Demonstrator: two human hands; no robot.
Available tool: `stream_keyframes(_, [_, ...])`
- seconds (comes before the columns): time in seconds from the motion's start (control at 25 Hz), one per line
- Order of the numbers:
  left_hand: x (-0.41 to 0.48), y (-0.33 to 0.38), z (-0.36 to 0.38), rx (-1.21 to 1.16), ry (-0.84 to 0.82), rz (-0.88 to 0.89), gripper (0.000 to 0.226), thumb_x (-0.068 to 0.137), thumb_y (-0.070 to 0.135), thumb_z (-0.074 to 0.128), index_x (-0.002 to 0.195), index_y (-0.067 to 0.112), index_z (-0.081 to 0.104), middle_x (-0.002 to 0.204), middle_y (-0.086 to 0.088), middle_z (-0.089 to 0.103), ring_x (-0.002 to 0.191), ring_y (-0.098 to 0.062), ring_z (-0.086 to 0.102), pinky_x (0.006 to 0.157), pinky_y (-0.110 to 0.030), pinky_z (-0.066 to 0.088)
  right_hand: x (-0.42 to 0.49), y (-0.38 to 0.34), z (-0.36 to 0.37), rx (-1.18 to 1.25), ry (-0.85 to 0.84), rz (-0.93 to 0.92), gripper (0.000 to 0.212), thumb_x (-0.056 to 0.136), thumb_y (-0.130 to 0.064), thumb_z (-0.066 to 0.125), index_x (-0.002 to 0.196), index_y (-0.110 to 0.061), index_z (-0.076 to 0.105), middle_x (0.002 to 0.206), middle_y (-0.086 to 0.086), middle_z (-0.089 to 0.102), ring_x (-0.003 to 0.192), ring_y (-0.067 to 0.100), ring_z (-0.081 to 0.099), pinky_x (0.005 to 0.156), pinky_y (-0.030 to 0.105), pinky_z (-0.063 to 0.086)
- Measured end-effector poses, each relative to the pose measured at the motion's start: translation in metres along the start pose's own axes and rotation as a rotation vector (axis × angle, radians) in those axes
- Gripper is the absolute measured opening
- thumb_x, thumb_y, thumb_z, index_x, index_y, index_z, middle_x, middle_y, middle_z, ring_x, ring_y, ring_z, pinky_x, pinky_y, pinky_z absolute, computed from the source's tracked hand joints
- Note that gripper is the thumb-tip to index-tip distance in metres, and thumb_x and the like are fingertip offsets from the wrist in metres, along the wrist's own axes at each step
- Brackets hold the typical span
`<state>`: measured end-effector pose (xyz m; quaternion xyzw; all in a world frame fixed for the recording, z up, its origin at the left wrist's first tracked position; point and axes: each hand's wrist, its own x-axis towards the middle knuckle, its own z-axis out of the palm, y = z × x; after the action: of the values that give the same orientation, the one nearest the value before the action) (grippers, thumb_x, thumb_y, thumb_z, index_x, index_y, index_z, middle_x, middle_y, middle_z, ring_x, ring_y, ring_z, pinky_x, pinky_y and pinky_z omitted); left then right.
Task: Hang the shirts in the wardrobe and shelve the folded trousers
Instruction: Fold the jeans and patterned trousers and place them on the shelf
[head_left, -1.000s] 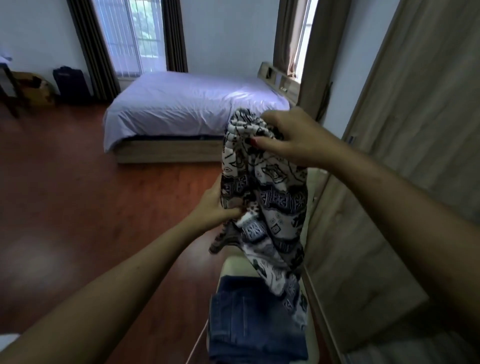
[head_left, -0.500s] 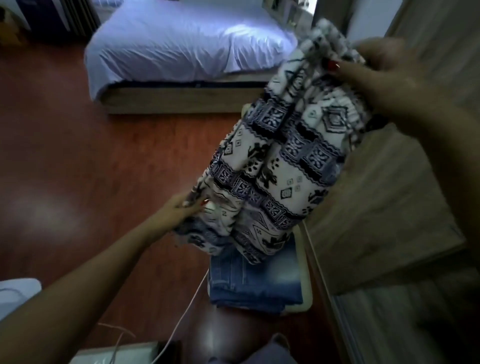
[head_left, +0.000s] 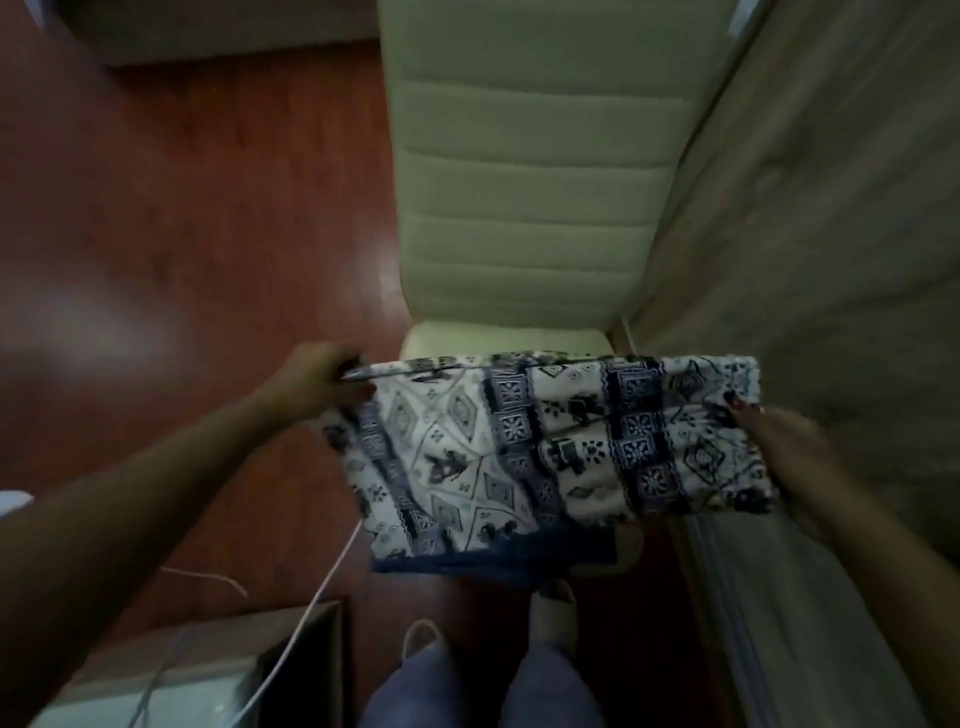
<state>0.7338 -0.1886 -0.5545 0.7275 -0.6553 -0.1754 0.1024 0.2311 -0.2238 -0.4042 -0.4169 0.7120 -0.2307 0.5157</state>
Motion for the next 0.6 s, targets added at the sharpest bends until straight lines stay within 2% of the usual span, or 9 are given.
stream_keyframes(0.04, [0.002, 0.042, 0.003, 0.027, -0.036, -0.128, 0.046, 0.075, 0.036, 0.075, 0.117, 0.033, 0.056, 0.103, 0.003, 0.06, 0.091, -0.019, 0.057, 0.086, -0.044, 0.048, 0.016, 0.025, 0.002, -0.046, 0.029, -0.003, 0.025, 0.091, -0.031, 0.055, 0.084, -0.009, 0.064, 0.084, 0.013, 0.07, 0.078, 0.028, 0.068, 0.057, 0.027, 0.05])
stream_keyframes(0.08, [-0.006, 0.075, 0.008, 0.032, -0.017, -0.115, 0.044, 0.08, 0.022, 0.071, 0.121, 0.022, 0.056, 0.114, -0.004, 0.059, 0.102, -0.022, 0.055, 0.09, -0.038, 0.046, 0.029, 0.048, 0.005, -0.098, 0.042, -0.012, 0.028, 0.092, -0.029, 0.053, 0.088, -0.004, 0.064, 0.089, 0.017, 0.068, 0.08, 0.029, 0.064, 0.057, 0.026, 0.044])
stream_keyframes(0.16, [-0.026, 0.136, 0.041, 0.03, 0.112, -0.131, 0.047, 0.086, 0.014, 0.063, 0.13, 0.017, 0.049, 0.14, -0.008, 0.044, 0.126, -0.025, 0.041, 0.106, -0.033, 0.033, 0.058, 0.085, 0.009, -0.171, 0.084, -0.031, 0.034, 0.095, -0.026, 0.049, 0.105, 0.004, 0.062, 0.101, 0.019, 0.064, 0.078, 0.024, 0.057, 0.058, 0.025, 0.037])
stream_keyframes(0.2, [-0.038, 0.143, 0.071, 0.018, 0.092, -0.041, 0.049, 0.087, 0.017, 0.061, 0.133, 0.021, 0.046, 0.146, -0.006, 0.037, 0.132, -0.024, 0.034, 0.111, -0.035, 0.025, 0.066, 0.095, 0.008, -0.186, 0.105, -0.035, 0.037, 0.095, -0.025, 0.048, 0.112, 0.006, 0.06, 0.103, 0.014, 0.061, 0.08, 0.021, 0.054, 0.058, 0.023, 0.037])
stream_keyframes(0.32, [-0.081, 0.139, 0.125, 0.12, -0.191, 0.086, 0.051, 0.09, 0.032, 0.056, 0.139, 0.029, 0.039, 0.155, -0.001, 0.027, 0.136, -0.026, 0.032, 0.112, -0.049, 0.025, 0.075, 0.102, 0.005, -0.191, 0.112, -0.034, 0.037, 0.095, -0.026, 0.049, 0.116, 0.003, 0.058, 0.101, 0.011, 0.058, 0.07, 0.013, 0.056, 0.049, 0.01, 0.043])
stream_keyframes(0.4, [-0.094, 0.131, 0.135, 0.107, -0.232, 0.1, 0.053, 0.092, 0.034, 0.053, 0.142, 0.028, 0.037, 0.157, 0.0, 0.024, 0.137, -0.023, 0.032, 0.111, -0.05, 0.026, 0.071, 0.086, 0.01, -0.118, 0.112, -0.044, 0.031, 0.093, -0.028, 0.053, 0.114, -0.006, 0.06, 0.099, 0.012, 0.062, 0.06, 0.0, 0.062, 0.047, 0.005, 0.045])
stream_keyframes(0.48, [-0.09, 0.129, 0.122, -0.173, -0.215, 0.035, 0.044, 0.094, 0.032, 0.051, 0.137, 0.025, 0.045, 0.151, 0.0, 0.036, 0.129, -0.015, 0.041, 0.108, -0.041, 0.036, 0.059, 0.061, 0.027, -0.036, 0.065, -0.056, 0.022, 0.091, -0.024, 0.055, 0.111, -0.014, 0.059, 0.091, 0.006, 0.064, 0.055, -0.008, 0.063, 0.047, 0.007, 0.049])
stream_keyframes(0.56, [-0.081, 0.133, 0.093, -0.694, -0.184, -0.279, 0.032, 0.097, 0.028, 0.048, 0.128, 0.024, 0.055, 0.131, 0.0, 0.056, 0.11, -0.011, 0.054, 0.091, -0.026, 0.05, 0.04, 0.036, 0.067, -0.022, -0.044, -0.103, 0.016, 0.089, -0.02, 0.057, 0.105, -0.017, 0.057, 0.083, -0.003, 0.062, 0.055, -0.007, 0.063, 0.046, 0.009, 0.048])
stream_keyframes(0.6, [-0.08, 0.131, 0.079, -0.938, -0.158, -0.445, 0.03, 0.099, 0.029, 0.044, 0.125, 0.022, 0.056, 0.123, 0.0, 0.061, 0.102, -0.011, 0.058, 0.082, -0.019, 0.052, 0.03, 0.026, 0.098, -0.056, -0.119, -0.139, 0.016, 0.088, -0.022, 0.059, 0.104, -0.019, 0.058, 0.083, -0.006, 0.063, 0.061, -0.004, 0.065, 0.049, 0.011, 0.049])
